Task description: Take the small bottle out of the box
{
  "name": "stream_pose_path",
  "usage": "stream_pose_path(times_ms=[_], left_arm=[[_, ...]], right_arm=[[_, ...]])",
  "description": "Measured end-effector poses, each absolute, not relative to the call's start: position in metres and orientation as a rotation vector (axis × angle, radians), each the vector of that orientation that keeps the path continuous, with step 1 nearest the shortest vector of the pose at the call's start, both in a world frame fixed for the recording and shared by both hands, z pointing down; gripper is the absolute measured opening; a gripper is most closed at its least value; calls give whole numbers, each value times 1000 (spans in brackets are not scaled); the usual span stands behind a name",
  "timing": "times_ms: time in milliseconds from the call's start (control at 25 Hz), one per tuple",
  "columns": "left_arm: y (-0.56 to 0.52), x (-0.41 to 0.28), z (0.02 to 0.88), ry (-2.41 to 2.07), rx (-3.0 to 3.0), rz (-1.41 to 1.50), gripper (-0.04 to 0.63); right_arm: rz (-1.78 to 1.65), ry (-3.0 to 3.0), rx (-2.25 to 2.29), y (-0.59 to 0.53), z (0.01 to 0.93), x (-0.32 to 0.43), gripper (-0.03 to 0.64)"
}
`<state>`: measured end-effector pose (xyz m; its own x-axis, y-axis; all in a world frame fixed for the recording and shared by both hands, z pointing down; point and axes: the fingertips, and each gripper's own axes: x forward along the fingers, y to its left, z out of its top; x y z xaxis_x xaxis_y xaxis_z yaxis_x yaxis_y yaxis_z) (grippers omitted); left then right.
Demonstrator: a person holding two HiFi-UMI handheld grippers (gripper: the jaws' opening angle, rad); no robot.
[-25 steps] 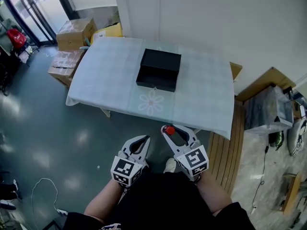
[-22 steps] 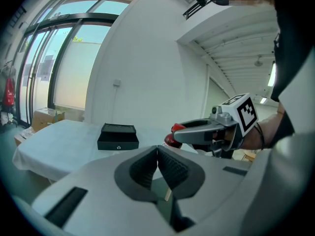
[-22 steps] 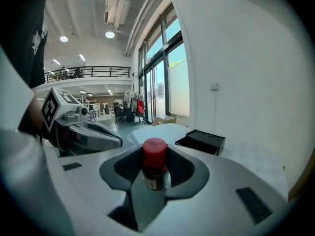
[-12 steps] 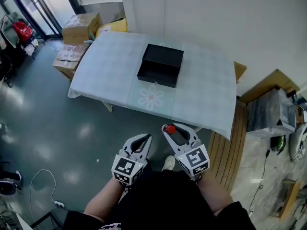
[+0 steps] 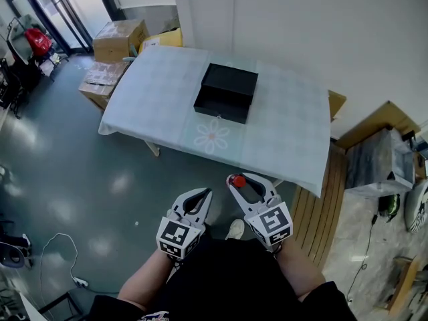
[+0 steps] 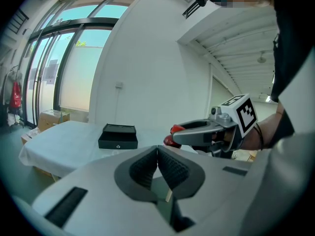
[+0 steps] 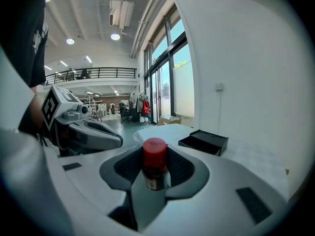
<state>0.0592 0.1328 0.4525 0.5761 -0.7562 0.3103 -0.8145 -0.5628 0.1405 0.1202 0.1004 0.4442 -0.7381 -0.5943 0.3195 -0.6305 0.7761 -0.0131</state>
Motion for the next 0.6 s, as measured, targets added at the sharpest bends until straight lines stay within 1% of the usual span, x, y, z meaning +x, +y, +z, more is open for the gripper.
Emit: stream_pose_path(times_ms=[600], left_arm=[[140,59,452,-1295,2543,315,28]], right_arm=[[180,-2671,951,105,445,120,161]])
